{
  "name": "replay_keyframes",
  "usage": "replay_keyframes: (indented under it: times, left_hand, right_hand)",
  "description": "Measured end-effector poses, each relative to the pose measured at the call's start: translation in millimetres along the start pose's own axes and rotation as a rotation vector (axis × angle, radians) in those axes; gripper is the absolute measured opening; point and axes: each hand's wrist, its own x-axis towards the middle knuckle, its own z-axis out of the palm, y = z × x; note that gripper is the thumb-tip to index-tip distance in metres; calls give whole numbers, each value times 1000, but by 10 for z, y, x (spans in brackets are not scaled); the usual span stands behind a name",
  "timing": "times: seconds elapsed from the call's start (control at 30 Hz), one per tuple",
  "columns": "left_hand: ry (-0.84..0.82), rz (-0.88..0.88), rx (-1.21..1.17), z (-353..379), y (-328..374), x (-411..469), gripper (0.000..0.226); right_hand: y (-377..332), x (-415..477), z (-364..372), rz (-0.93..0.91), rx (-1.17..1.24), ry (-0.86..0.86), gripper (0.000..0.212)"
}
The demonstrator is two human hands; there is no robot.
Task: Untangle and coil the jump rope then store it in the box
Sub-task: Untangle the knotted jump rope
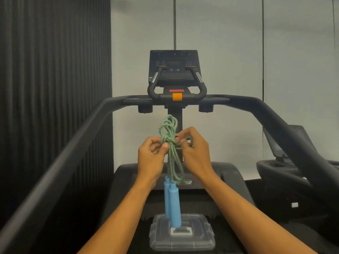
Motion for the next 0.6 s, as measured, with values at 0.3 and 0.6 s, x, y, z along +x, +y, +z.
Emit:
replay_keyframes:
  times: [0.3,0.6]
  left_hand:
    - [23,11,-29,14,20,39,12]
    - [49,106,106,-44,-3,44,8]
  right_hand:
    - [-66,-86,76,-161,-424,84,40]
    - [-128,-70,142,-151,-286,-16,31]
